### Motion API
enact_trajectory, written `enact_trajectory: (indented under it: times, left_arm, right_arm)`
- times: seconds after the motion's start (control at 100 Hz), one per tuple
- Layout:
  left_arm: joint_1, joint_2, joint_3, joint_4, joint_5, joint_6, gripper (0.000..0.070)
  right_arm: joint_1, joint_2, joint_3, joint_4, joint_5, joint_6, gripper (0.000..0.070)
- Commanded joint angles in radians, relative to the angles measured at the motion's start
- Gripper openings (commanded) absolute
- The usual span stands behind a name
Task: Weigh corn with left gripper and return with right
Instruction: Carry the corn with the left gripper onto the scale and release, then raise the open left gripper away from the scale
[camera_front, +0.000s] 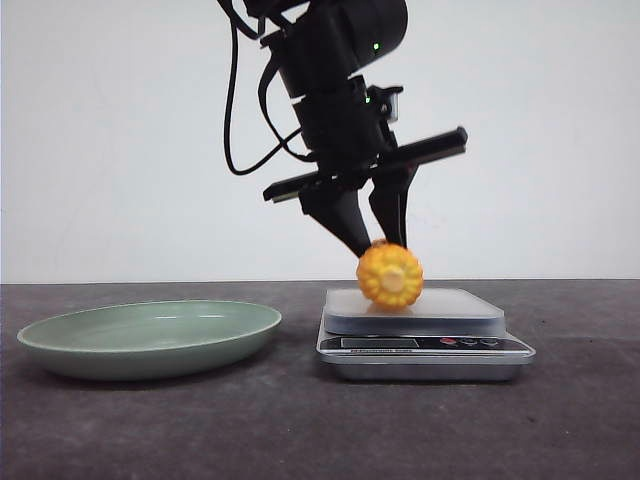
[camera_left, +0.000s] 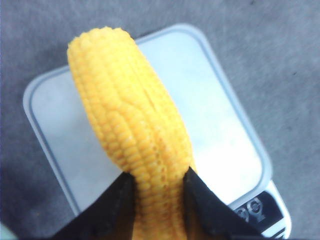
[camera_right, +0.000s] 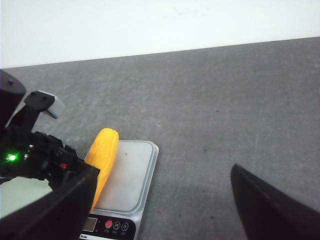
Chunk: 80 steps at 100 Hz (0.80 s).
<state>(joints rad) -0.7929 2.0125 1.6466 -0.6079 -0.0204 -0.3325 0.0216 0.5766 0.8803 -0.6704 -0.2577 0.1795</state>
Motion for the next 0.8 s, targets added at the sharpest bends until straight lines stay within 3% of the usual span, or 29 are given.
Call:
enact_trajectory:
  times: [0.0,0.03,0.12,0.17,0.36,0.63,0.7,0.79]
  left_arm:
    - [-0.013,0.025,0.028,0.005,0.002,0.007,0.0051]
    - [-0.013,0.025,0.028,0.005,0.002,0.007,0.0106]
    - [-0.013,0.025,0.028,0.007,0.002,0.007,0.0377]
    - [-0.013,0.025,0.028,0.006,0.002,0.007,0.0447]
    - [-0.011,0.021,0.056,-0.026,0.002,0.040,0.0445]
    - [-0.005,-0.074,0.256,-0.150,-0.034,0.119,0.0444]
    - [0.003,-0.124,0.311,-0.180,-0.096,0.184,0.0434]
    - [0.021,-0.204,0.358,-0.213,-0.265,0.271,0.0434]
  right_arm:
    - [0.003,0.003,0.018,0.004,0.003,-0.011,0.0541]
    - [0.003,0.003,0.018,0.004,0.003,-0.011,0.0541]
    - [0.003,0.003,0.018,0.003,0.003,-0.011,0.0541]
    - [0.003,0.003,0.018,0.003,0.003,-0.011,0.0541]
    - [0.003,0.003,0.018,-0.015,0.007,-0.023,0.0541]
    - [0.003,0.003,0.018,-0.035,0.022,-0.027,0.0541]
    - [0.003,0.003,0.018,-0.037,0.022,-0.026,0.0541]
    - [0.008,0.003,0.018,-0.043,0.019,-0.023,0.0541]
